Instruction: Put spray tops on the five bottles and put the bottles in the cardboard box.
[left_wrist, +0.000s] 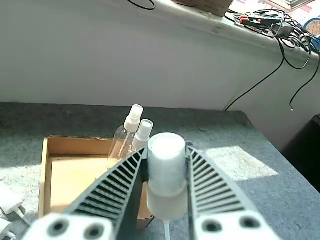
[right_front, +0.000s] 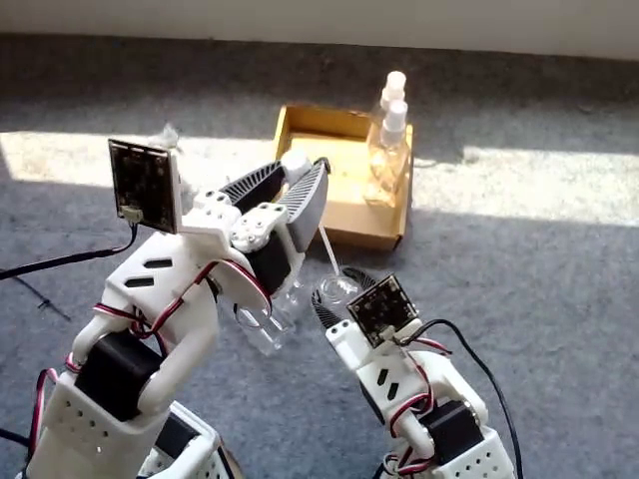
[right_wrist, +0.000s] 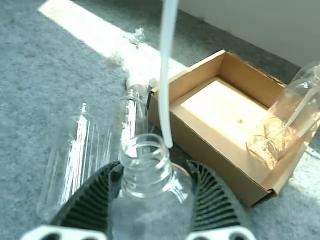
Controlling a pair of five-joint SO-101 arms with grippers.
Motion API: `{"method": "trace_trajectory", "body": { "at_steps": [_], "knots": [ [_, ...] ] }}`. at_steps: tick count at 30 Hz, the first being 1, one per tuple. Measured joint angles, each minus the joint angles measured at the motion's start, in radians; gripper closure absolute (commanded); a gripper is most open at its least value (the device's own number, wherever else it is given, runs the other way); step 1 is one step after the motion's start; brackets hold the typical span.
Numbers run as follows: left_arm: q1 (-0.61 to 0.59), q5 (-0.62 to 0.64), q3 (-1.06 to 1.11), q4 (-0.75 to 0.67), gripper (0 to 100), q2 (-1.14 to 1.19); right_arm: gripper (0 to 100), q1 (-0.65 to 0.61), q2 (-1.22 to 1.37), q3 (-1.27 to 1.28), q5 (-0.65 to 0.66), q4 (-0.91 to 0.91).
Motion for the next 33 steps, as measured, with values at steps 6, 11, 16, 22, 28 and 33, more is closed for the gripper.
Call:
{"method": "trace_trajectory", "body": {
  "at_steps": [6, 11, 16, 22, 28, 33],
  "knots": [
    [0.028, 0.0, 0.0, 0.011, 98, -0.002, 99.5, 0.037, 0.0, 0.0, 0.0, -0.011],
    [0.026, 0.0, 0.0, 0.011, 98, -0.002, 99.5, 0.043, 0.0, 0.006, 0.0, -0.012],
    [0.026, -0.04, -0.075, 0.025, 98, -0.005, 99.5, 0.044, 0.0, 0.006, 0.0, -0.012],
    [0.025, -0.048, -0.086, 0.046, 98, -0.008, 99.5, 0.044, 0.0, 0.006, 0.0, -0.012],
    [0.018, -0.048, -0.08, 0.048, 98, -0.008, 99.5, 0.044, 0.0, 0.006, 0.0, -0.012],
    [0.023, -0.048, -0.014, 0.026, 98, -0.008, 99.5, 0.044, 0.0, 0.006, 0.0, -0.012]
  ]
}}
